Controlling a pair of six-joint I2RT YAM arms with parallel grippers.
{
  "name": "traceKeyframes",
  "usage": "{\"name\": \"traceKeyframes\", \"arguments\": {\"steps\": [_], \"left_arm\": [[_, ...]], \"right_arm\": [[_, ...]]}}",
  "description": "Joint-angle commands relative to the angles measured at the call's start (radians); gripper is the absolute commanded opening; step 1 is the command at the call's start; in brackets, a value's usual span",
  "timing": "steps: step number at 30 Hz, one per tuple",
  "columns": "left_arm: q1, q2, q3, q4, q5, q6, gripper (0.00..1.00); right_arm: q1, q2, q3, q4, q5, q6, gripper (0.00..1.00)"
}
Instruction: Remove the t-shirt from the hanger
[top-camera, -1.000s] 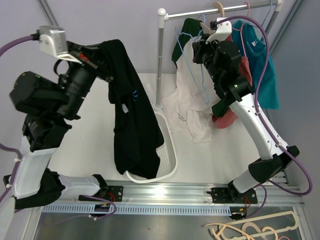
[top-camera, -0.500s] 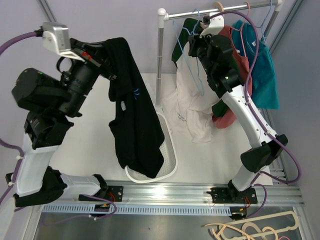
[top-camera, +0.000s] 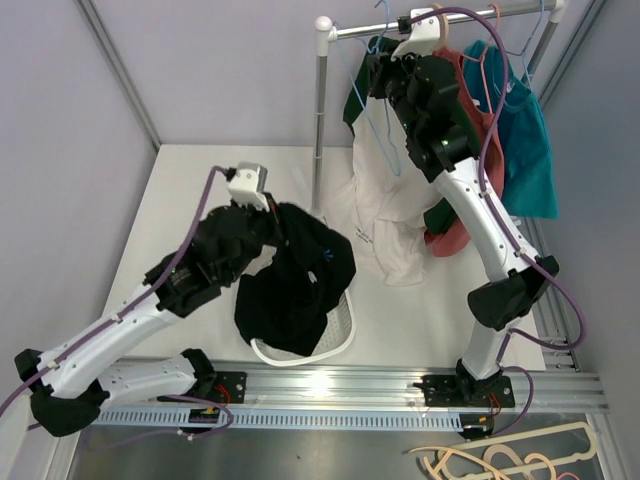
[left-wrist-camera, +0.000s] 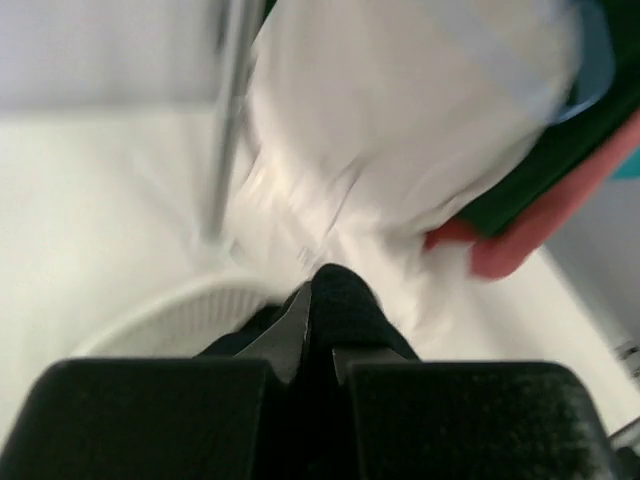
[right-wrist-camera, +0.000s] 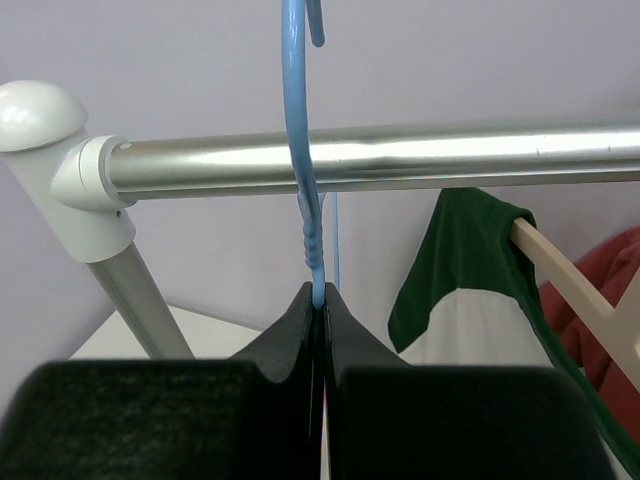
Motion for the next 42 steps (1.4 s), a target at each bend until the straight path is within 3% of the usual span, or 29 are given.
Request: {"name": "traceKeyframes", "arguments": {"steps": [1,6,9,17,23,28,30,32,35,36,38,39,42], "left_arm": [[-0.001,-0.098,-0.120,-0.066,-0.181,-0.191,0.01],[0.003,-0.111,-0.300,-0.286,-0.224,-0.424,0.01],[0.040,-0.069,-0.355,-0.377,-0.140,-0.516,0.01],[0.066,0.078,-0.498,-0.187,0.123,-0.569,0.01],[0.068,0.285,-0.547,-0.005,0.275,-0.564,0.01],[0.068,0.369,-0.505,0.006,0.293,-0.550,0.02],[0.068,0.368,-0.470,-0.024,0.260,-0.537,0.11],[0.068,0.333,-0.453,-0.073,0.196,-0.514,0.36],[0.068,0.241,-0.406,-0.136,0.095,-0.478,0.57],[0.068,0.213,-0.398,-0.159,0.069,-0.471,0.70],[0.068,0.143,-0.367,-0.214,-0.009,-0.432,0.79],[0.068,0.121,-0.344,-0.237,-0.037,-0.423,0.95],[0.068,0.037,-0.301,-0.313,-0.140,-0.385,1.00]], "right_arm": [[0.007,0.021,0.054,0.039,-0.032,-0.018,0.00],[0.020,0.069,0.125,0.003,-0.048,-0.015,0.00],[0.027,0.092,0.142,-0.024,-0.049,-0.018,0.00],[0.053,0.078,0.065,-0.007,-0.041,-0.017,0.00],[0.058,0.058,0.052,-0.011,-0.031,-0.017,0.00],[0.060,0.043,0.039,-0.004,-0.012,-0.020,0.01],[0.058,0.038,0.042,-0.004,-0.009,-0.021,0.05],[0.060,0.034,0.045,-0.004,-0.006,-0.025,0.14],[0.058,0.020,0.045,-0.011,-0.002,-0.026,0.21],[0.058,0.017,0.047,-0.012,0.000,-0.028,0.25],[0.057,0.009,0.050,-0.017,0.015,-0.026,0.28],[0.057,-0.002,0.050,-0.026,0.015,-0.023,0.29],[0.054,-0.037,0.044,-0.038,0.031,-0.028,0.36]]}}
